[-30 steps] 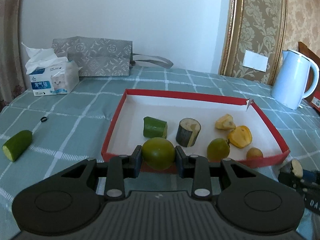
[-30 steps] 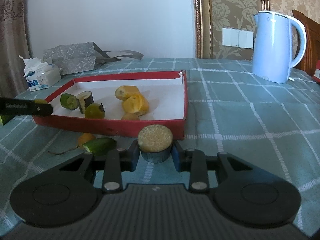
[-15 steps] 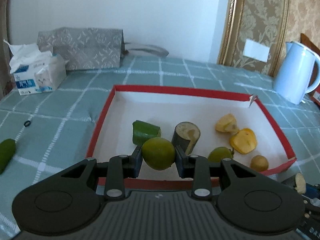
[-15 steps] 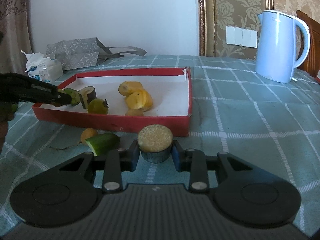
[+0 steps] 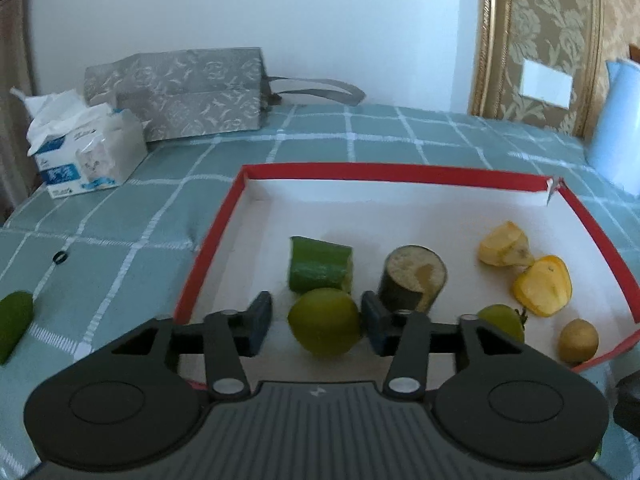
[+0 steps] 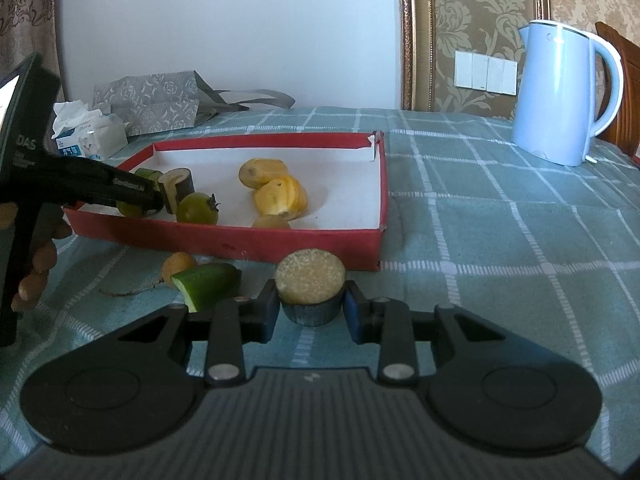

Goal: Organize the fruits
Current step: 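Carry the lime into the tray and open the left gripper while the right gripper holds the eggplant slice, then carry the eggplant slice into the tray and open the right gripper, then reach the right gripper to a green cucumber chunk on the cloth and grasp it, then grasp a small brown fruit on the cloth with the left gripper while the right gripper holds the cucumber chunk, then carry the brown fruit into the tray and open the left gripper while the right gripper holds the cucumber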

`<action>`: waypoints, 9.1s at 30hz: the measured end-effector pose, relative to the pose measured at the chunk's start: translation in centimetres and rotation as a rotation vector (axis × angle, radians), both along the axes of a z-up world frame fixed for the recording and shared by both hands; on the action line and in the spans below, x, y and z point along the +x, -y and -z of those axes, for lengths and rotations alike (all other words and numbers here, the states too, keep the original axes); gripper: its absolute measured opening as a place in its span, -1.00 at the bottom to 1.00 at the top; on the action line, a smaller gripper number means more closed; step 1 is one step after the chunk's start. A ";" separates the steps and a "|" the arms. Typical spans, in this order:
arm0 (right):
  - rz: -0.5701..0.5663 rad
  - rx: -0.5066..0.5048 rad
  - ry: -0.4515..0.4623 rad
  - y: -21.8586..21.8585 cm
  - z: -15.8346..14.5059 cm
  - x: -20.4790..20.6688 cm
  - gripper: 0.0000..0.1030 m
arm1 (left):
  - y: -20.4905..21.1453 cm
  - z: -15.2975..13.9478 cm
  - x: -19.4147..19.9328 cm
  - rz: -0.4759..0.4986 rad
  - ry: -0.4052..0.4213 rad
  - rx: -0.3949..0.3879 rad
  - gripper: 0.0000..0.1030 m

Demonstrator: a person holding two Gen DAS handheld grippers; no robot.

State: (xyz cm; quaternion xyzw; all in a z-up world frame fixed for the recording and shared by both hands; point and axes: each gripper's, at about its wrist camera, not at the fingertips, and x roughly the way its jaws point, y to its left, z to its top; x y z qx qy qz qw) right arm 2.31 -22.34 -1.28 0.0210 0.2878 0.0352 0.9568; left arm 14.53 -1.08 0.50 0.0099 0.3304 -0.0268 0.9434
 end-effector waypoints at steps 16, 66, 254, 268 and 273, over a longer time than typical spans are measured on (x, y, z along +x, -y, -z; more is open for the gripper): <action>0.003 -0.011 0.001 -0.1 0.2 -0.1 -0.39 | -3.9 -2.0 -8.0 -0.094 0.227 -0.095 0.50; 0.030 -0.098 -0.009 -0.6 -2.0 8.1 0.20 | -3.6 1.1 -8.3 -0.038 0.019 -0.056 0.59; -0.136 -0.074 -0.027 -2.3 0.4 -0.4 -0.20 | 1.0 0.7 -10.2 0.238 0.111 -0.084 -0.51; -0.120 -0.075 -0.021 -2.4 0.3 -0.3 -0.21 | 0.9 0.7 -10.4 0.204 0.120 -0.063 -0.51; -0.114 -0.065 -0.026 -2.2 0.3 -0.3 -0.21 | 0.5 0.2 -10.5 0.168 0.132 -0.064 -0.51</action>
